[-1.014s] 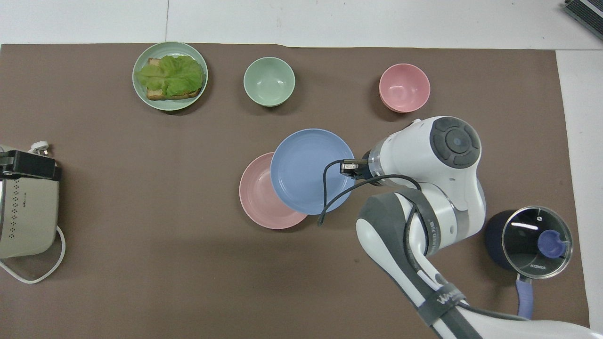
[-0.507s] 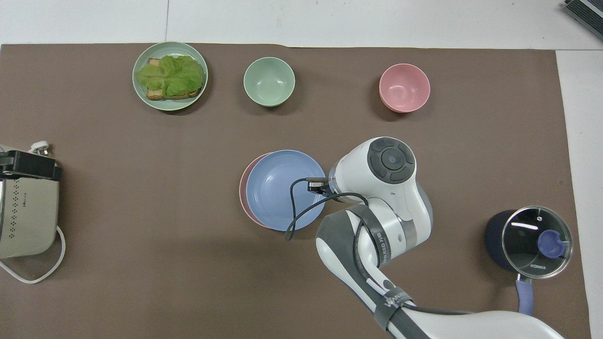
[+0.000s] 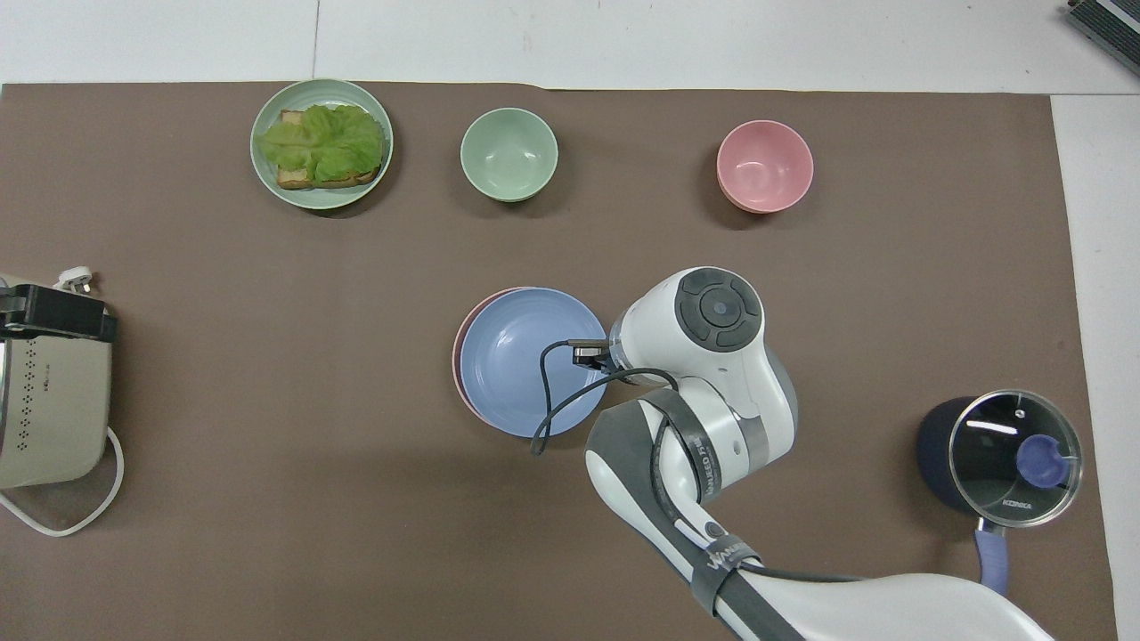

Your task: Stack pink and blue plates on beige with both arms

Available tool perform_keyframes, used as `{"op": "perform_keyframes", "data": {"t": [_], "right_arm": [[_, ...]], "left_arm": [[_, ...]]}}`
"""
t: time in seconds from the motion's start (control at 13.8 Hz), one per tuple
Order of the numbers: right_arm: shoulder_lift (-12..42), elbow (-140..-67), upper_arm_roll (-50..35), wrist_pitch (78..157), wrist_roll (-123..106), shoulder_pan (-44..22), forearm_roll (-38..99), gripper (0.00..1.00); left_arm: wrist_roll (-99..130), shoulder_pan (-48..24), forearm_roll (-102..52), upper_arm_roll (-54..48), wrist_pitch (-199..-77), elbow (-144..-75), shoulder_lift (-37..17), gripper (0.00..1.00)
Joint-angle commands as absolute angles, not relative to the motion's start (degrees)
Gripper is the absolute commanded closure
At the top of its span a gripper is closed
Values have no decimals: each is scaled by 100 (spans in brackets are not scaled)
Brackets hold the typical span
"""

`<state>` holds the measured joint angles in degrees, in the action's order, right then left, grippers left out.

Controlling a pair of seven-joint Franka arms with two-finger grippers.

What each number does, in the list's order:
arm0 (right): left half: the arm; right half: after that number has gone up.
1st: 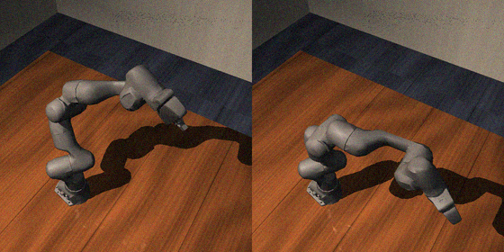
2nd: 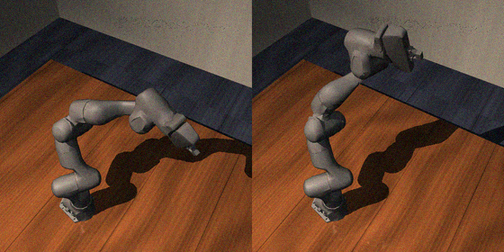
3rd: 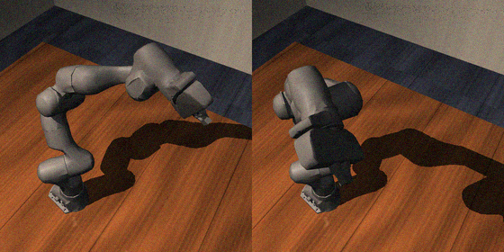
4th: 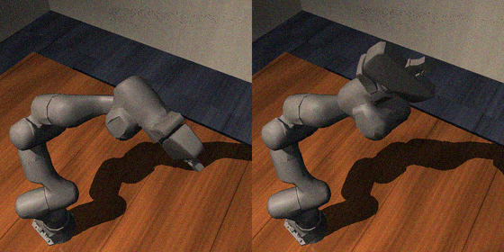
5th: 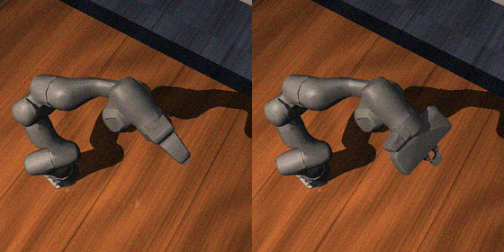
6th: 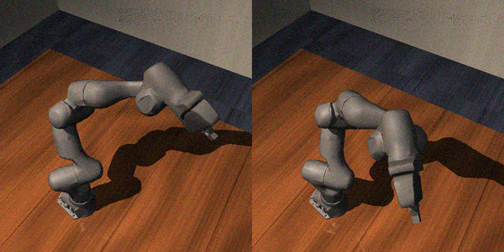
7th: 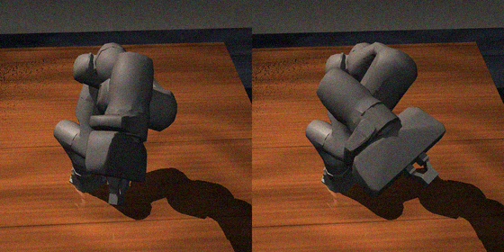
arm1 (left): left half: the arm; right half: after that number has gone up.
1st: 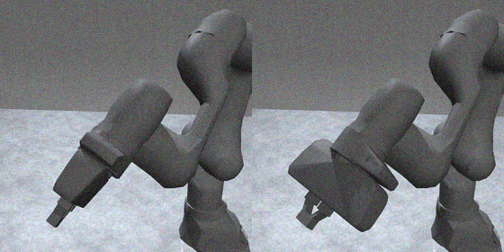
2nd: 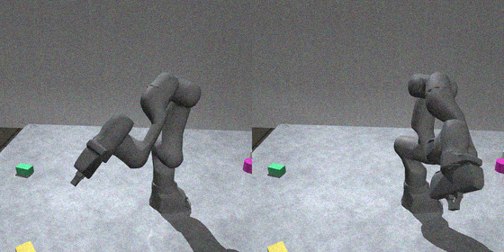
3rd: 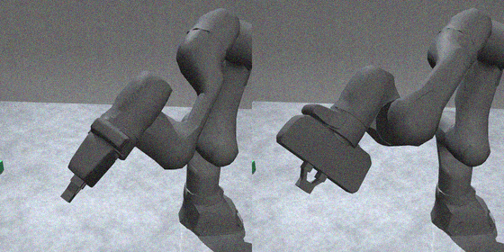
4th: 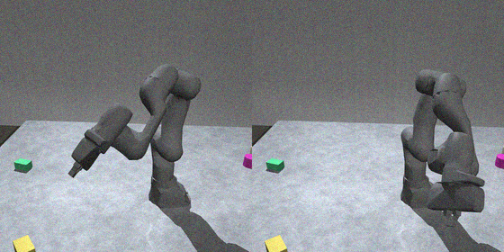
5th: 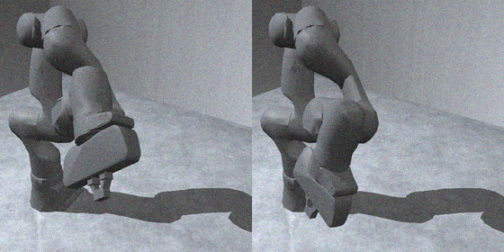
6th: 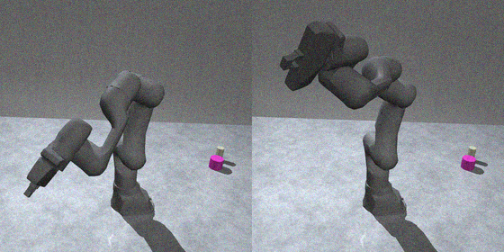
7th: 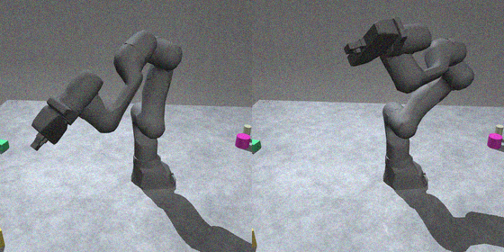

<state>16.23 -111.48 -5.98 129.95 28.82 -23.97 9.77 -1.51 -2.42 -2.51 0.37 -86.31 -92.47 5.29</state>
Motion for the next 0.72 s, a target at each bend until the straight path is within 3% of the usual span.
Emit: {"op": "perform_keyframes", "data": {"t": [0.0,0.65], "right_arm": [[1652,-11215,-615,13262,2909,-2382,1090,100],[1688,-11206,-659,13289,2909,-2443,1099,100]], "left_arm": [[-176,-193,-149,9,-8525,-9176,510,0],[-176,-193,-149,9,-8525,-9176,510,0]]}}
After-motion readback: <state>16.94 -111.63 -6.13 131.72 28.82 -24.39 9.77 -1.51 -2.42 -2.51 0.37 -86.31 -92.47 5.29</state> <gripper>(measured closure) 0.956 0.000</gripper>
